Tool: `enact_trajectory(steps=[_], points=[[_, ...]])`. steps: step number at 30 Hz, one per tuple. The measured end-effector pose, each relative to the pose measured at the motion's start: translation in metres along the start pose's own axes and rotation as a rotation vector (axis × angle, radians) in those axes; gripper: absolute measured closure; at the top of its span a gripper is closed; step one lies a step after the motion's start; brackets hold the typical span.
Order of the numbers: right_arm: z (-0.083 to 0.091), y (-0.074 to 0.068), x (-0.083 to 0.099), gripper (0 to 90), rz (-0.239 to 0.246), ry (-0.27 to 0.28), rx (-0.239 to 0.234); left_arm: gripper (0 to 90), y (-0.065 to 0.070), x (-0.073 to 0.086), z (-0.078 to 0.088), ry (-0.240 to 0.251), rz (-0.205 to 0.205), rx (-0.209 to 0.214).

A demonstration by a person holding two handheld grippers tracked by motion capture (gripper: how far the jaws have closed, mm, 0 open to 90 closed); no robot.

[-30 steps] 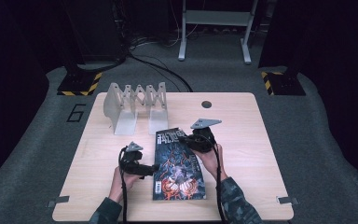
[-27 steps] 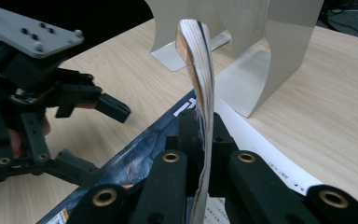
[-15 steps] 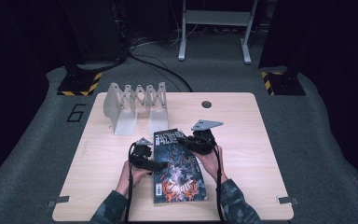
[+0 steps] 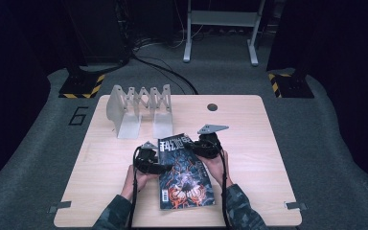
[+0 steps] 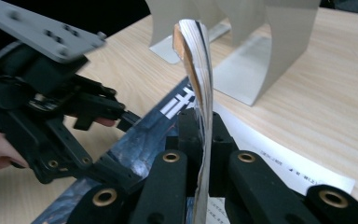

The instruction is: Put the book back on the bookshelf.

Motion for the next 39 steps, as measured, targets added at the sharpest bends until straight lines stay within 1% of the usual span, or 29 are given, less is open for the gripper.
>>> enact_trajectory(steps=[1,2,4,5,7,8,10,11,12,13,14,17,18,21,22,24,27,28,29,30,31,33,35,36,37,39], points=[[-0.003,0.002,0.002,88.2,-0.004,-0.010,0.003,36.2,0.000,0.001,-0.001,-0.009,-0.009,-0.023],[-0.006,0.005,0.005,88.2,-0.011,-0.023,0.008,38.1,0.000,0.001,-0.002,-0.023,-0.028,-0.036],[-0.014,0.012,0.013,88.1,-0.023,-0.061,0.025,42.8,-0.001,0.003,-0.004,-0.047,-0.041,-0.053],[-0.017,0.015,0.017,88.1,-0.026,-0.074,0.029,44.0,-0.001,0.004,-0.005,-0.051,-0.038,-0.060],[-0.021,0.021,0.023,88.1,-0.049,-0.091,0.039,45.2,-0.002,0.006,-0.005,-0.046,-0.027,-0.058],[-0.021,0.023,0.025,88.0,-0.081,-0.101,0.042,46.6,-0.003,0.005,-0.005,-0.039,-0.027,-0.062],[-0.022,0.030,0.028,87.5,-0.098,-0.103,0.054,48.2,-0.003,0.005,-0.004,-0.036,-0.023,-0.068],[-0.022,0.034,0.031,86.8,-0.113,-0.118,0.062,48.9,-0.003,0.005,-0.004,-0.039,-0.035,-0.067],[-0.022,0.038,0.034,86.0,-0.128,-0.132,0.073,49.1,-0.003,0.005,-0.004,-0.039,-0.036,-0.068],[-0.022,0.041,0.037,83.0,-0.132,-0.145,0.082,49.2,-0.002,0.006,-0.004,-0.039,-0.035,-0.067],[-0.021,0.044,0.042,80.6,-0.155,-0.170,0.092,49.4,-0.002,0.006,-0.004,-0.039,-0.036,-0.067],[-0.018,0.049,0.053,75.0,-0.177,-0.218,0.115,50.0,-0.003,0.006,-0.004,-0.033,-0.032,-0.066],[-0.017,0.051,0.056,74.7,-0.172,-0.218,0.122,50.2,-0.002,0.006,-0.003,-0.034,-0.032,-0.061],[-0.012,0.054,0.065,72.0,-0.197,-0.235,0.131,50.7,-0.002,0.005,-0.003,-0.033,-0.040,-0.060],[-0.010,0.054,0.067,71.9,-0.188,-0.239,0.134,50.9,-0.002,0.005,-0.003,-0.034,-0.039,-0.064],[-0.007,0.053,0.070,71.8,-0.199,-0.243,0.141,51.0,-0.002,0.005,-0.003,-0.034,-0.038,-0.064],[-0.005,0.052,0.073,72.9,-0.180,-0.258,0.152,51.0,-0.001,0.004,-0.001,-0.044,-0.064,-0.060],[-0.005,0.052,0.073,73.3,-0.175,-0.256,0.149,50.9,-0.001,0.003,-0.001,-0.045,-0.061,-0.060],[-0.005,0.051,0.073,73.6,-0.182,-0.255,0.144,50.9,-0.001,0.002,-0.001,-0.047,-0.058,-0.059],[-0.005,0.052,0.074,73.7,-0.181,-0.255,0.146,50.6,-0.002,0.002,0.000,-0.050,-0.072,-0.052],[-0.006,0.052,0.074,74.4,-0.178,-0.252,0.141,49.0,-0.001,0.002,-0.001,-0.051,-0.064,-0.038],[-0.006,0.053,0.074,75.0,-0.173,-0.252,0.139,45.3,-0.002,0.003,-0.002,-0.059,-0.077,-0.031],[-0.006,0.051,0.074,75.4,-0.186,-0.244,0.137,41.7,-0.002,0.002,-0.004,-0.057,-0.078,-0.023],[-0.006,0.052,0.074,75.7,-0.181,-0.242,0.140,40.5,-0.001,0.001,-0.005,-0.056,-0.084,-0.021],[-0.006,0.052,0.074,75.8,-0.171,-0.238,0.140,38.9,0.000,0.001,-0.007,-0.053,-0.079,-0.023],[-0.006,0.051,0.074,75.8,-0.169,-0.239,0.146,37.0,0.001,0.000,-0.010,-0.063,-0.090,0.000]])
Point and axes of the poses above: each handheld gripper's, and its own axes: z roughly backward along the jaws, x roughly out of its underside, y roughly to its right, the point moved 10 cm from there along -z, roughly forward along the jaws, and after that the axes turned 5 degrees about -z, right-handed, at the moved point
